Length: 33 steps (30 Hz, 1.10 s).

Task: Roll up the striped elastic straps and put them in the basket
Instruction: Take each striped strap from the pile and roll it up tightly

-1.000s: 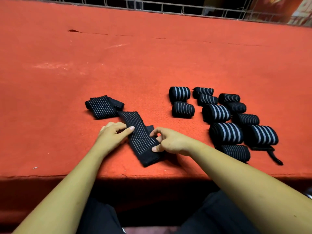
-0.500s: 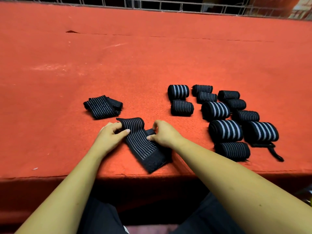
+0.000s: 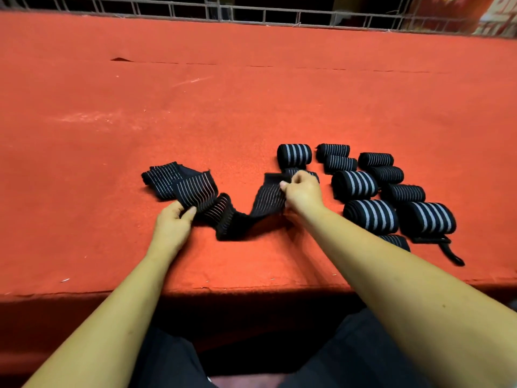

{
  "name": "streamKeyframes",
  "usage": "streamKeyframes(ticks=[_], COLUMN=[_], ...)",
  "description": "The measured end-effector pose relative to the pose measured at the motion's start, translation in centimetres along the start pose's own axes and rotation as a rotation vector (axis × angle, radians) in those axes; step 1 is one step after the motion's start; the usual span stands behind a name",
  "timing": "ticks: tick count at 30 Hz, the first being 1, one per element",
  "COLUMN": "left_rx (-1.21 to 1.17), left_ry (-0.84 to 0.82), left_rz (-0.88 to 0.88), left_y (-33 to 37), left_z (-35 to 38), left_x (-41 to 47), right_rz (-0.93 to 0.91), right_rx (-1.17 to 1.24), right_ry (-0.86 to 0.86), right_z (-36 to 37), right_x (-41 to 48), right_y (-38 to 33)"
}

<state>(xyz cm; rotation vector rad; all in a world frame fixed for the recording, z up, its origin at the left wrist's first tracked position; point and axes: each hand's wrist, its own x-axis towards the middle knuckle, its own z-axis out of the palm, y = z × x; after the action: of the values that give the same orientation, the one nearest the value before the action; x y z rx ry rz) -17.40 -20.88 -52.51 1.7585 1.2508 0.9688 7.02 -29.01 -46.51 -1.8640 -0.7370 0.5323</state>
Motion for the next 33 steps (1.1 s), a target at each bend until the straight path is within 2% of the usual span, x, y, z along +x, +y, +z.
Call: streamKeyframes(ticks=[3,4,6,8,9,11,13,15,18,21,23,25,27,28,31,33], left_rx=[0.066,0.064,0.054,0.082,0.09,0.031,-0.117,-0.116,-0.032,-0.16,-0.224,-0.204,-0.108,-0.038,0.224,0.289], left_ry=[-0.005,0.047,0.282,0.469,0.443,0.2,-0.148,-0.394,-0.602,-0.837,-0.964,-1.009,-0.973,-0.932,-0.719,-0.595], left_rz=[-0.088,-0.134,-0.19,-0.058,0.054,0.228,0.213,0.162,0.097,-0.037,-0.089,-0.106,-0.123,-0.123,0.041,0.13], left_y=[0.7,1.2,2.7,4.7,5.7,7.8,9.9,11.3,11.9,12.0,11.8,11.3,10.0,9.0,6.1,5.6], left_z=[0.3,0.5,0.7,0.6,0.5,0.5,0.5,0.6,0.6,0.6,0.8,1.4,2.4,3.0,4.1,4.4], left_x=[0.2,0.2,0.0,-0.3,-0.3,-0.1,0.0,-0.1,-0.9,-2.1,-3.0,-4.0,-4.7,-4.8,-4.4,-4.6], right_rz=[-0.07,-0.103,-0.189,-0.257,-0.273,-0.286,-0.298,-0.302,-0.282,-0.265,-0.245,-0.223,-0.2,-0.183,-0.132,-0.11], right_rx=[0.201,0.246,0.285,0.296,0.301,0.33,0.392,0.469,0.539,0.514,0.508,0.487,0.445,0.424,0.366,0.332], right_ry=[-0.073,-0.091,-0.133,-0.209,-0.252,-0.347,-0.442,-0.491,-0.394,-0.191,-0.121,-0.107,-0.116,-0.124,-0.141,-0.146], right_z=[-2.2,-2.8,-3.6,-4.1,-4.4,-4.8,-5.0,-5.1,-5.6,-6.2,-6.3,-6.0,-5.4,-5.0,-3.6,-2.8], right_x=[-0.2,-0.4,-1.0,-1.5,-1.7,-2.1,-2.4,-2.8,-2.6,-1.7,-1.0,-0.6,-0.4,-0.3,0.2,0.7], right_y=[-2.1,-2.9,-4.5,-5.6,-6.1,-7.0,-7.7,-8.6,-10.0,-10.7,-10.6,-10.2,-9.4,-8.9,-7.4,-6.6])
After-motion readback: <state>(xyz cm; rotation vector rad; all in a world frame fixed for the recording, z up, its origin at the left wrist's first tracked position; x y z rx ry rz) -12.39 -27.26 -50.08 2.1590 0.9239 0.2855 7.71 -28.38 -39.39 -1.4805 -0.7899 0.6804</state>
